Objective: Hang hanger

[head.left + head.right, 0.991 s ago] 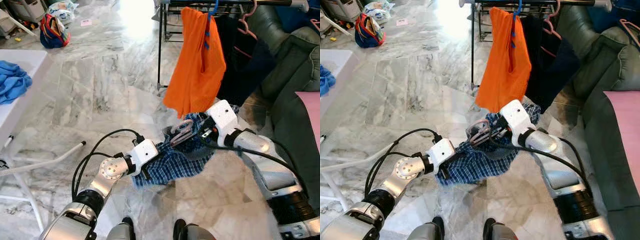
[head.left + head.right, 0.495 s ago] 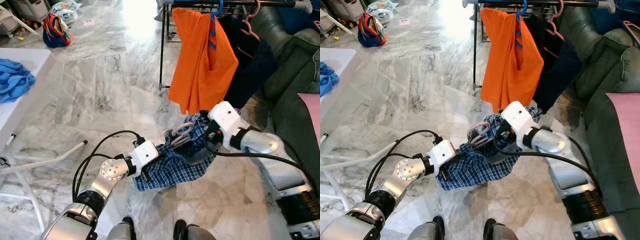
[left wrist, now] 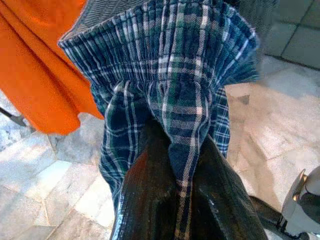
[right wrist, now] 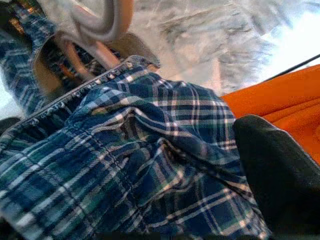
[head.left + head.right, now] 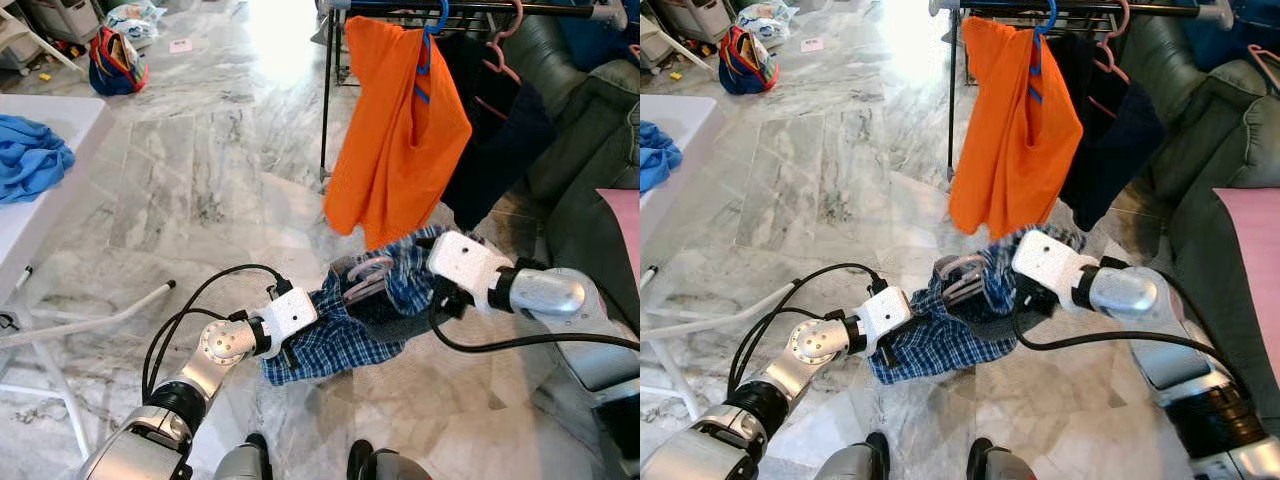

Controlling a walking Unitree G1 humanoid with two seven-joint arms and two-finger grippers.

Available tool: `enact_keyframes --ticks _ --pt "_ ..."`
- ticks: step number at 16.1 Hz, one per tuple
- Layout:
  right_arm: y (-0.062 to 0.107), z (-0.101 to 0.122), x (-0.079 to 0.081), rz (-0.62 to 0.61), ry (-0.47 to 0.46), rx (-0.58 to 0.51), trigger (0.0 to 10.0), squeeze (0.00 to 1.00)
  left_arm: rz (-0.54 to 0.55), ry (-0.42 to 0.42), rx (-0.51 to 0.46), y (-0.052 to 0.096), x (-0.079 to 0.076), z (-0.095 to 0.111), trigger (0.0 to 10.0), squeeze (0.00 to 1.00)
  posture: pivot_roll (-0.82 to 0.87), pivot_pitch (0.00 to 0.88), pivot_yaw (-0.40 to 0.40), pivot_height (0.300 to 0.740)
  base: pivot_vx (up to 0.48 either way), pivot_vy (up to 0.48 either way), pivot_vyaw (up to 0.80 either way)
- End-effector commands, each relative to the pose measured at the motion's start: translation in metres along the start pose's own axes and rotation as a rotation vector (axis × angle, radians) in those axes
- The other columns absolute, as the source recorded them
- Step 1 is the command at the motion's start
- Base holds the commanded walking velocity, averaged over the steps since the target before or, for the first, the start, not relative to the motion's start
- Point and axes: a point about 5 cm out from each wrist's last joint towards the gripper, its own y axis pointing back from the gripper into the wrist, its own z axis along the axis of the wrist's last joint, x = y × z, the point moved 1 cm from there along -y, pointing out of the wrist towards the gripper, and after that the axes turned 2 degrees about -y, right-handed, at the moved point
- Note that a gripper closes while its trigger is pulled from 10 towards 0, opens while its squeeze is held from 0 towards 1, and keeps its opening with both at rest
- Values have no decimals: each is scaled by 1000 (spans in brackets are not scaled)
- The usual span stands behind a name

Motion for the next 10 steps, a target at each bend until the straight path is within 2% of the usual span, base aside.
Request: enact_keyframes --ticks 1,4,5,6,8,10 --pt "4 -9 16 113 -12 38 10000 1000 -22 -21 1 2 -1 -1 0 0 9 221 0 740 0 0 0" --pt "8 -11 23 171 -38 41 10000 1000 -8 -29 20 3 0 -4 0 0 9 222 -4 740 0 0 0" --pt "8 -12 20 144 -39 46 10000 1000 3 -32 25 3 1 -4 0 0 9 222 -4 740 0 0 0" --pt "6 -15 12 77 -27 52 10000 1000 17 -28 26 3 3 -4 0 0 10 219 -4 740 0 0 0" --pt "1 -12 -17 -177 -79 5 10000 1000 50 -24 35 3 7 -4 0 0 10 217 -6 740 0 0 0" --pt "-1 -12 -19 -231 -140 -19 10000 1000 44 -18 27 3 6 -4 0 0 11 219 -3 740 0 0 0"
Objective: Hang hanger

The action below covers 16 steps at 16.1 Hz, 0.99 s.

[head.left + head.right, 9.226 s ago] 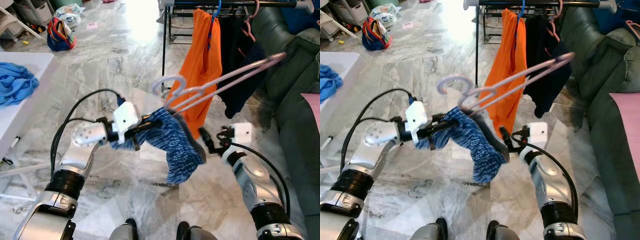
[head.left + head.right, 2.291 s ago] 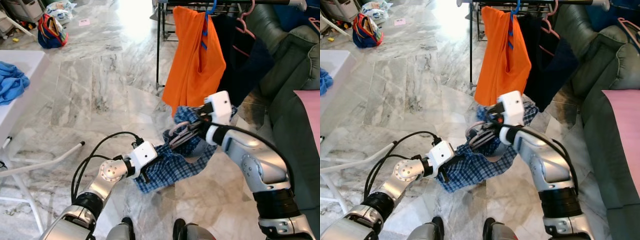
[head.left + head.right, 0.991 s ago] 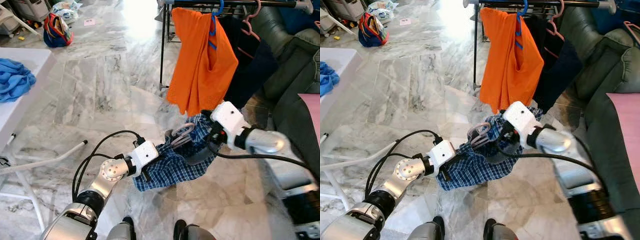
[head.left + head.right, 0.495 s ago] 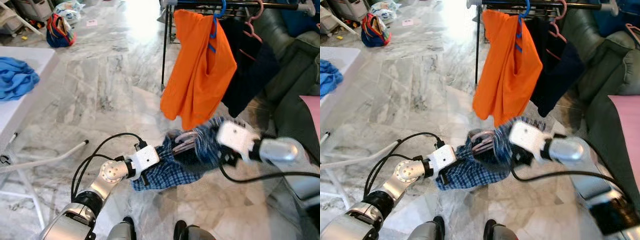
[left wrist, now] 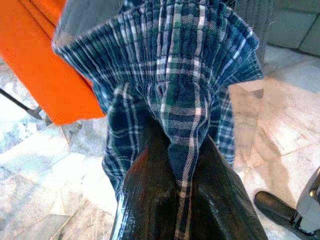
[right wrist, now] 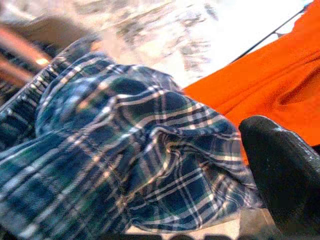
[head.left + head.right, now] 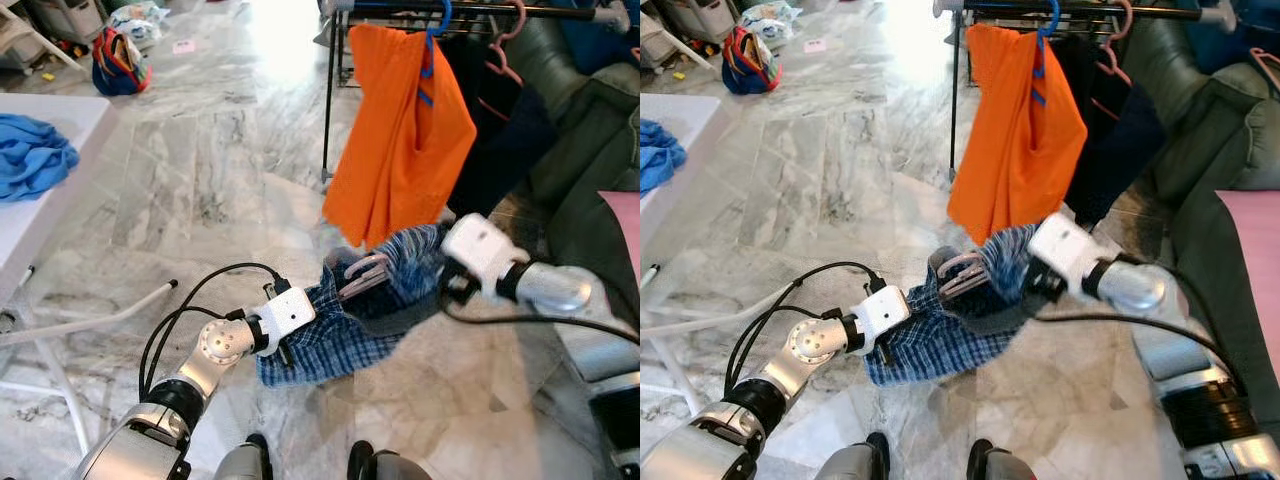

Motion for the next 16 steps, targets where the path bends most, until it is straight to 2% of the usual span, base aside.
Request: enact_keyframes --ticks 1,3,4,6,9,12,14,16 --pt "-2 -4 -3 -66 -54 5 10000 1000 8 -5 7 0 1 -1 0 0 11 219 -3 740 0 0 0" --pt "-5 -4 -13 -173 -110 -12 10000 1000 24 -1 7 1 2 -1 0 0 11 220 0 740 0 0 0" --pt "-8 -3 -15 -225 -206 -42 10000 1000 43 3 1 1 4 0 0 0 15 218 3 740 0 0 0" --pt "-11 -2 -16 -276 -298 -48 10000 1000 57 2 -5 1 8 1 0 0 17 217 3 740 0 0 0" --pt "-23 9 -9 -288 -554 -117 10000 1000 72 5 -4 2 12 2 0 0 23 213 6 740 0 0 0" --pt "-29 17 -9 -302 -789 -176 10000 1000 77 9 -8 0 11 3 0 0 15 215 -4 740 0 0 0" --pt "-29 19 -8 -281 -834 -180 10000 1000 79 13 -8 0 10 3 0 0 12 216 -5 740 0 0 0" --pt "-28 24 8 -158 -814 -147 10000 1000 80 15 -1 0 10 1 0 0 6 220 -2 740 0 0 0"
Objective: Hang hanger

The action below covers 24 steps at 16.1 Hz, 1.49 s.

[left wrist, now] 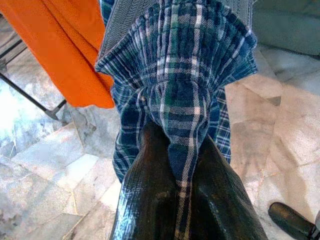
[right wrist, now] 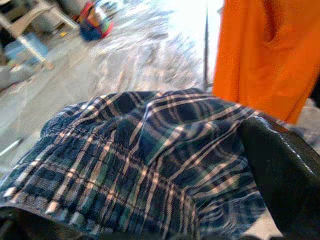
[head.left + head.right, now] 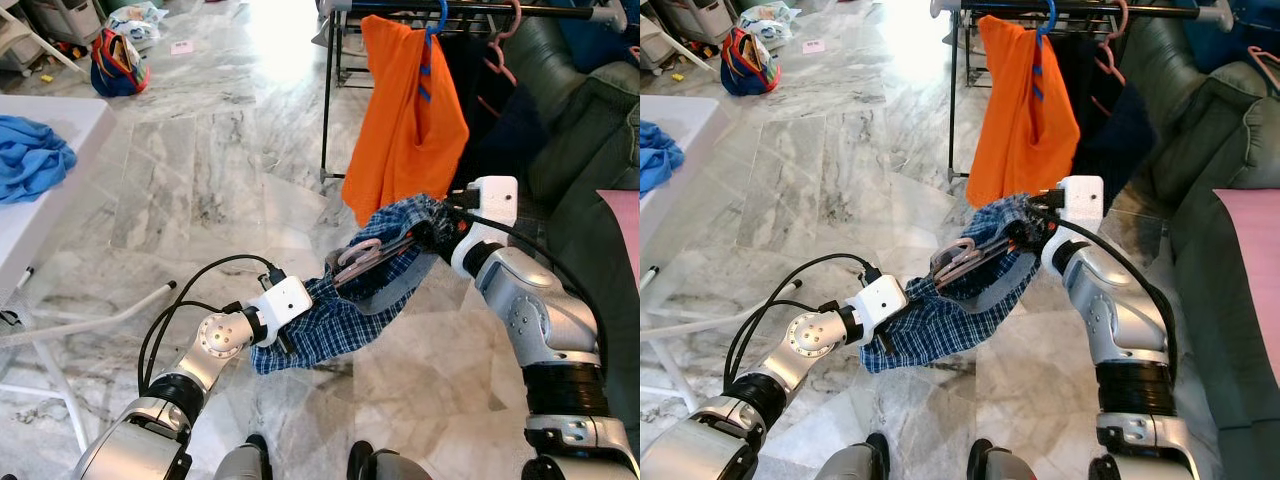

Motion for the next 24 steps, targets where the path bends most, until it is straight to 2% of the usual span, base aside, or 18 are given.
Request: enact_keyframes --ticks 1,3,4,5,6,7,9,10,12,13,14,16,17,20,22,23,24 --pt "3 -4 9 63 20 31 10000 1000 12 7 10 1 1 -2 0 0 3 222 0 740 0 0 0" --pt "10 -18 21 153 144 113 10000 1000 22 4 10 0 3 0 0 0 -3 224 -2 740 0 0 0" --pt "11 -19 23 165 152 122 10000 1000 22 4 9 0 3 0 0 0 -4 224 -3 740 0 0 0" --pt "8 -17 19 106 73 99 10000 1000 26 4 9 -1 4 1 0 0 -6 226 -4 740 0 0 0" --pt "4 -9 9 4 -61 42 10000 1000 29 4 9 -1 4 1 0 0 -8 228 -4 740 0 0 0" --pt "3 -6 6 -38 -123 17 10000 1000 29 4 9 -1 4 1 0 0 -8 228 -4 740 0 0 0" --pt "4 -5 -1 -86 -153 20 10000 1000 30 4 12 -1 3 0 0 0 -9 229 -3 740 0 0 0" --pt "9 -12 -4 -79 42 84 10000 1000 31 4 16 -1 3 -1 0 0 -10 229 0 740 0 0 0" --pt "17 -21 1 14 233 161 10000 1000 32 3 18 0 4 -1 0 0 -14 227 3 740 0 0 0" --pt "21 -24 5 62 288 188 10000 1000 33 3 20 0 5 -1 0 0 -16 228 4 740 0 0 0" --pt "26 -25 13 136 326 210 10000 1000 38 0 23 0 7 -1 0 0 -17 227 2 740 0 0 0" --pt "28 -26 18 175 342 222 10000 1000 46 -1 25 -1 8 0 0 0 -19 225 1 740 0 0 0" --pt "34 -37 29 277 416 264 10000 1000 68 -4 27 -2 10 1 0 0 -18 226 -1 740 0 0 0" --pt "37 -41 31 313 456 282 10000 1000 77 -6 27 -2 11 1 0 0 -17 226 -2 740 0 0 0" --pt "39 -27 38 381 553 174 10000 1000 75 -3 26 -1 11 0 0 0 -13 224 -3 740 0 0 0" --pt "43 -13 36 409 612 103 10000 1000 76 -4 21 0 12 0 0 0 -12 222 -4 740 0 0 0" --pt "45 -7 32 408 626 88 10000 1000 78 -5 18 1 13 1 0 0 -12 222 -6 740 0 0 0"
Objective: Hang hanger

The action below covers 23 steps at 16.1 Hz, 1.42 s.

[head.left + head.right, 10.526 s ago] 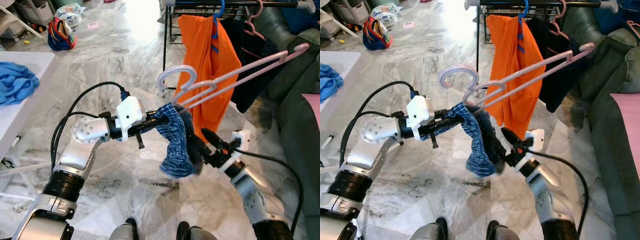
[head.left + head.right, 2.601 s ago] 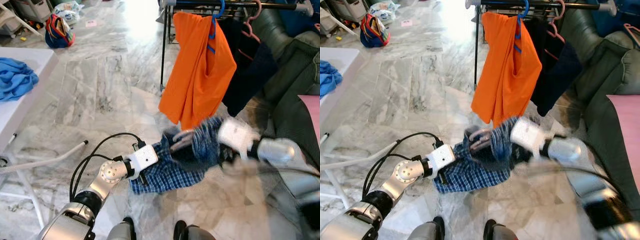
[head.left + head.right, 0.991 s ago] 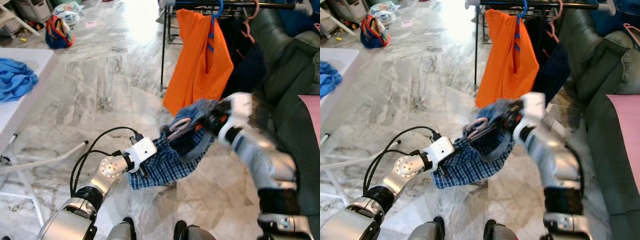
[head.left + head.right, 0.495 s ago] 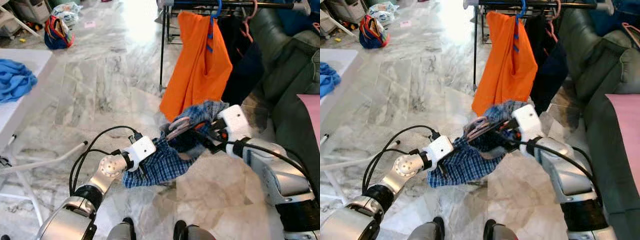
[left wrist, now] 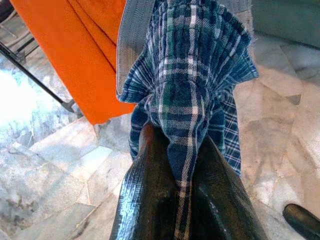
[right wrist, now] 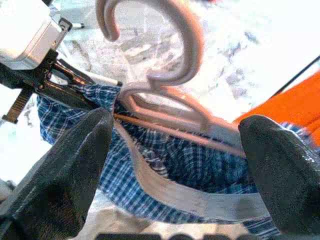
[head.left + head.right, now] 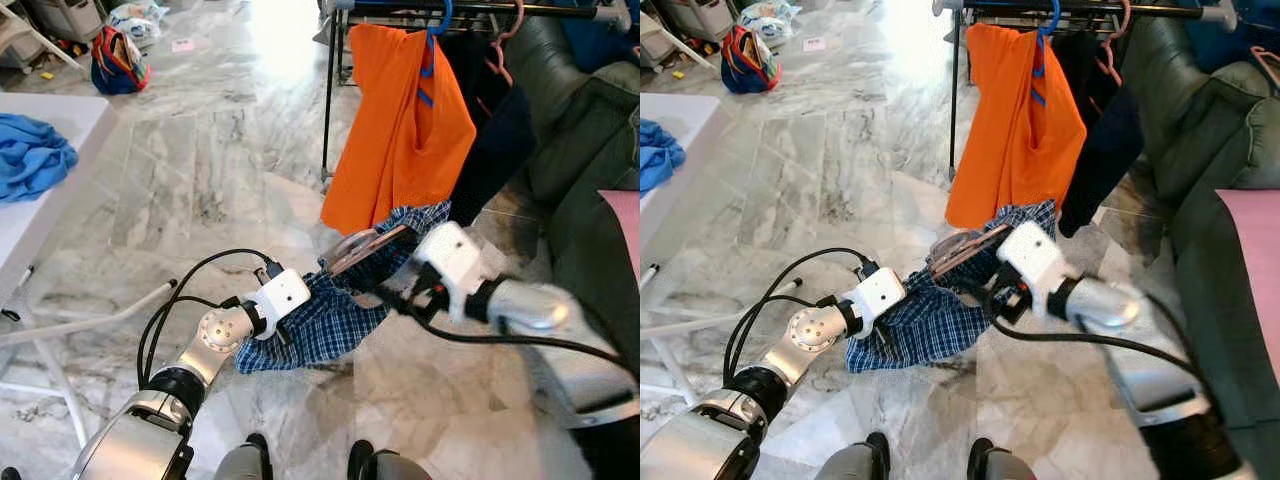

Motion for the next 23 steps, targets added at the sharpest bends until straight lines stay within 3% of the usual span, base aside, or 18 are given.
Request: enact_keyframes --ticks 1,2,5,6,8,9,12,15,19,23 --pt "11 6 -12 -19 45 -19 10000 1000 23 -2 -13 3 6 0 0 0 -13 219 -8 740 0 0 0" --pt "11 6 -12 -19 45 -19 10000 1000 23 -2 -13 3 6 0 0 0 -13 219 -8 740 0 0 0" --pt "53 -12 -45 -39 212 111 10000 1000 -56 -106 -83 10 15 10 0 0 -14 220 -12 740 0 0 0" --pt "57 -15 -48 -36 227 132 10000 969 -74 -117 -93 12 16 10 0 0 -16 222 -12 740 0 0 0" --pt "69 -25 -53 -16 228 183 10000 427 -141 -174 -116 19 18 11 0 0 -19 225 -11 740 0 0 0" --pt "74 -33 -55 3 229 214 10000 0 -194 -204 -142 25 17 12 0 0 -18 226 -9 740 0 0 0" --pt "76 -43 -51 67 239 233 10000 0 -283 -252 -150 34 15 9 0 0 -11 228 -7 740 0 0 0" --pt "68 -37 -45 152 274 214 10000 0 -351 -289 -143 37 9 6 0 0 -7 227 -4 740 0 0 0" --pt "62 -32 -41 234 295 201 10000 0 -373 -304 -141 37 7 6 0 0 -11 227 -2 740 0 0 0" --pt "67 -44 -40 365 261 271 10000 0 -388 -329 -168 35 9 13 0 0 -10 230 0 740 0 0 0"
